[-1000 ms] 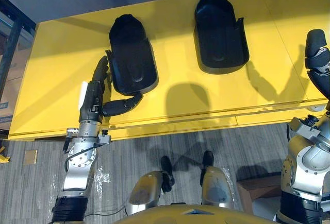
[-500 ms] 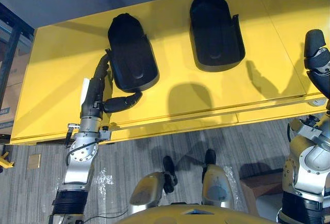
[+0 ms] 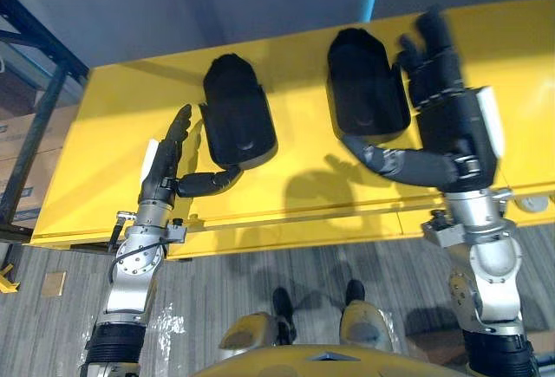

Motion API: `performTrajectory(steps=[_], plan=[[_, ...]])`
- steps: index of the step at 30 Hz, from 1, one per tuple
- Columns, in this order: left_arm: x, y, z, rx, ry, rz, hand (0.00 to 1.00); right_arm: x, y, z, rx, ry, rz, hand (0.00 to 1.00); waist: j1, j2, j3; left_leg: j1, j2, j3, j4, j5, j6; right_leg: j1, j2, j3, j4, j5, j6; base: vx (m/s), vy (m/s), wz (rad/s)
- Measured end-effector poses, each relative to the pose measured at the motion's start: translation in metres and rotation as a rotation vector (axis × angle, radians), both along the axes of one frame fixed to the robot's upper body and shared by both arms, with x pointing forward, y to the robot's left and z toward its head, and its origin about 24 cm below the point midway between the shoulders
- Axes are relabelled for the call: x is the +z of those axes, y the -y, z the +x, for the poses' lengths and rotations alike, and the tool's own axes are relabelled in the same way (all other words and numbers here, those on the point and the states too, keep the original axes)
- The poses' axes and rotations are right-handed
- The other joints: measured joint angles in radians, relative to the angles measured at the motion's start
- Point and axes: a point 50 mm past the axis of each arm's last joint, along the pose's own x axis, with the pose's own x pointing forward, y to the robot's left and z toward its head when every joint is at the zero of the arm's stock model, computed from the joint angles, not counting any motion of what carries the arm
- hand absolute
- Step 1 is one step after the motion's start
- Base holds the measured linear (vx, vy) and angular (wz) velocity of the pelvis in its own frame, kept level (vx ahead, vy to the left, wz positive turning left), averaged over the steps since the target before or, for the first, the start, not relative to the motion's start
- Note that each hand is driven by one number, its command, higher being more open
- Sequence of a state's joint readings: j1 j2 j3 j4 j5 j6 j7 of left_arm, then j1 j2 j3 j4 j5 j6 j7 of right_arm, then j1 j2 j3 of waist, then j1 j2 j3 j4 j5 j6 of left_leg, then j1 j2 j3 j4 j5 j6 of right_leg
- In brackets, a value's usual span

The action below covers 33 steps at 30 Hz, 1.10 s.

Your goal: Walk over and take three plastic housings, then place them on the shelf

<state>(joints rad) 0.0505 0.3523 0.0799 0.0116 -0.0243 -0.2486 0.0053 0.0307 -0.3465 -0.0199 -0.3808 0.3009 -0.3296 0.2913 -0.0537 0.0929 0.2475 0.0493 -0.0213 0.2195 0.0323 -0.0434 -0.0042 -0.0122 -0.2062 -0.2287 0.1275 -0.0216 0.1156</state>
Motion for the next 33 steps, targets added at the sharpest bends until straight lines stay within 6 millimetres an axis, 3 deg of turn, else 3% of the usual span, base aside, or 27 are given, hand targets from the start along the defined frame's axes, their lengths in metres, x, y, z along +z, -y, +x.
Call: performTrajectory(steps=[3, 8, 14, 21, 33], plan=[[0.001, 0.000, 0.000, -0.005, 0.005, -0.002, 1.00, -0.014, -0.015, 0.019, 0.065, -0.104, -0.016, 1.00, 0.010, -0.014, -0.027, 0.019, -0.001, -0.020, -0.012, 0.007, -0.001, 0.031, 0.001, -0.021, -0.018, 0.003, 0.000, 0.03, 0.004, 0.15], [0.005, 0.002, -0.002, -0.014, 0.019, -0.001, 1.00, -0.026, -0.030, 0.044, 0.104, -0.209, -0.039, 1.00, 0.037, -0.016, -0.038, 0.031, -0.003, -0.046, -0.021, 0.019, 0.000, 0.068, 0.003, -0.050, -0.047, 0.016, 0.000, -0.02, 0.007, 0.15], [0.020, 0.016, -0.009, -0.050, 0.103, -0.034, 1.00, -0.017, -0.056, 0.069, 0.118, -0.234, 0.010, 1.00, 0.068, -0.017, -0.040, 0.028, -0.004, -0.089, -0.022, 0.035, -0.002, 0.102, 0.006, -0.098, -0.071, 0.029, -0.006, -0.04, -0.009, 0.20], [0.035, 0.030, -0.018, -0.083, 0.190, -0.144, 1.00, -0.023, -0.075, 0.102, 0.063, -0.360, 0.107, 1.00, 0.106, -0.026, -0.050, 0.010, -0.005, -0.122, -0.036, 0.055, -0.002, 0.102, 0.009, -0.134, -0.078, 0.035, -0.010, -0.03, -0.007, 0.16], [0.026, 0.038, -0.027, -0.025, 0.182, -0.246, 1.00, -0.016, -0.103, 0.131, 0.027, -0.511, 0.141, 1.00, 0.139, -0.024, -0.049, -0.009, -0.006, -0.151, -0.029, 0.064, -0.001, 0.099, 0.009, -0.157, -0.078, 0.034, -0.012, 0.00, -0.006, 0.06]])
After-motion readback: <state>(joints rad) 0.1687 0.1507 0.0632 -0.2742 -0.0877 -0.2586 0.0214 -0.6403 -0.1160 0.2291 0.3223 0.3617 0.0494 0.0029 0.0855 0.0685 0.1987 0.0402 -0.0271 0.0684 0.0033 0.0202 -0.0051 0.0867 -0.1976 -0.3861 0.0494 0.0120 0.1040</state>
